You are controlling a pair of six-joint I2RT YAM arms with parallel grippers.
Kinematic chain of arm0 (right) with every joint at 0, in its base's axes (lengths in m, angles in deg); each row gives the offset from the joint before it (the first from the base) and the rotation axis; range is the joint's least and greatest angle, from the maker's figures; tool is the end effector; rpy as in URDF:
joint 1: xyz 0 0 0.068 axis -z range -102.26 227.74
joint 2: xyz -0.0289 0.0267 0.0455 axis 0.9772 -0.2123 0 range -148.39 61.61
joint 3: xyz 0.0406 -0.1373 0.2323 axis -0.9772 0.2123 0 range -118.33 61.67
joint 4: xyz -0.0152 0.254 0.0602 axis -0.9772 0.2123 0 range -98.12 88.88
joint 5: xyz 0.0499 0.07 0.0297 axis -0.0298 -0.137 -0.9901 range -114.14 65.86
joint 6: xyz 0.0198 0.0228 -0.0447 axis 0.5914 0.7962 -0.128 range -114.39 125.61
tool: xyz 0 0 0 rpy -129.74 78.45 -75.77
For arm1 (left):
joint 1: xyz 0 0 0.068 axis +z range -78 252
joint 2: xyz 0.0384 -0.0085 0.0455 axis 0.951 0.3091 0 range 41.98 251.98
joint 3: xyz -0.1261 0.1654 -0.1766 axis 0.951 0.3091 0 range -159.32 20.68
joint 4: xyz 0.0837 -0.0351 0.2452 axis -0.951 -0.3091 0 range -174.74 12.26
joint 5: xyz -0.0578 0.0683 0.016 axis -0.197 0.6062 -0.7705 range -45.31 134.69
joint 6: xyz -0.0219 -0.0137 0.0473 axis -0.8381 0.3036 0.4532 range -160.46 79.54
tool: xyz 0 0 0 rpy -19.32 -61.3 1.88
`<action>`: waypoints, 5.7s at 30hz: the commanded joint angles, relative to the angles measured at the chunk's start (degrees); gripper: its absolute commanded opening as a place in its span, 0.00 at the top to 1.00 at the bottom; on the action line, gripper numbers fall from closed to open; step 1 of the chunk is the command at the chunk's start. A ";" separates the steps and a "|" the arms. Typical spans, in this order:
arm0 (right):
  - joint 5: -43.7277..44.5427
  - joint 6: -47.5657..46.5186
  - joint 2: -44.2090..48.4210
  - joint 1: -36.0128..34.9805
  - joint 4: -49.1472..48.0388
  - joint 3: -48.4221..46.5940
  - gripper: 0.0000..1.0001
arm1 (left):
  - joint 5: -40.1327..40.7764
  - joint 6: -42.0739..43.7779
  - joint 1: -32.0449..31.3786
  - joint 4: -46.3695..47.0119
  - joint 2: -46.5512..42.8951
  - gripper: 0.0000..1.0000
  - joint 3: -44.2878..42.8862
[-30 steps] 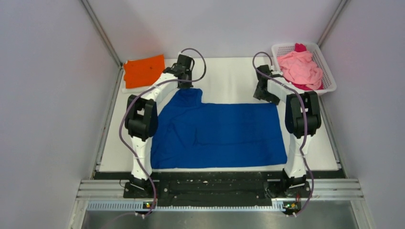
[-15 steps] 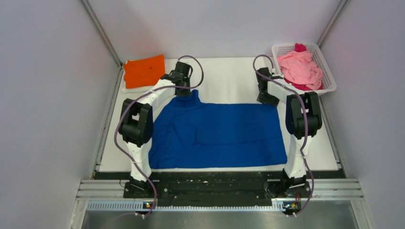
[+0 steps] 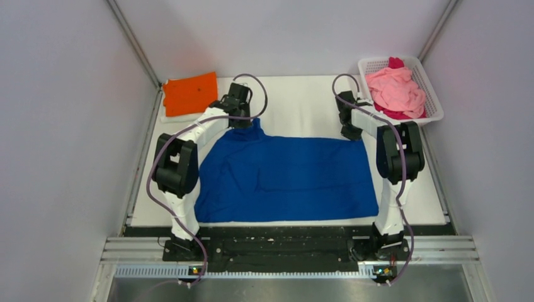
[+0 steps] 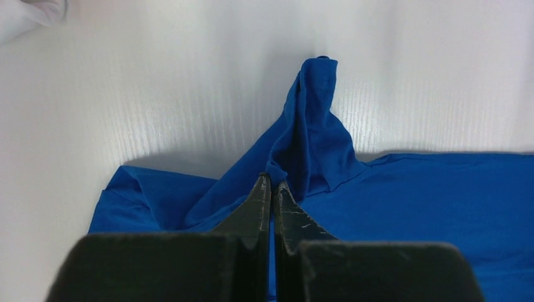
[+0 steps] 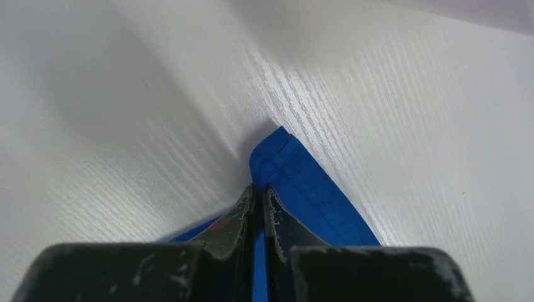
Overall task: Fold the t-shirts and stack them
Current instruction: Fold the other side of the tshirt into a rectangle, then rotate the tshirt 90 degrees, then grab the bottom of the folded rectangular tshirt with both arms
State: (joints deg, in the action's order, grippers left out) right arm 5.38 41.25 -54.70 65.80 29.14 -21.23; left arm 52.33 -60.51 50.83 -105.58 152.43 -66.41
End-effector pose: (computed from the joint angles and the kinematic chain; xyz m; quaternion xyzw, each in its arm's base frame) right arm 0.4040 0.0675 0.1662 0.2375 0.9242 -0.1643 0.2498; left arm 0.4022 -0.1507 0.2336 -0.0130 0.9413 -0.0578 0.3323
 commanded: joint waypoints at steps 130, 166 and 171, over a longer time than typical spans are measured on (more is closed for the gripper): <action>-33.52 0.24 51.78 -5.24 -35.25 50.01 0.01 | -12.34 -29.47 6.45 20.44 -25.72 0.01 47.02; -36.87 -3.09 42.21 -41.16 -28.99 41.02 0.01 | -22.50 -50.40 3.24 41.07 48.68 0.01 -54.93; -25.84 -2.18 54.01 -39.72 -19.24 40.93 0.01 | -29.07 -41.62 2.94 37.05 30.10 0.01 -40.03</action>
State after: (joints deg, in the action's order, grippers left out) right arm -30.95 38.63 -10.31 25.01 2.52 22.36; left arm 28.16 -111.37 54.13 -65.71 201.15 -114.08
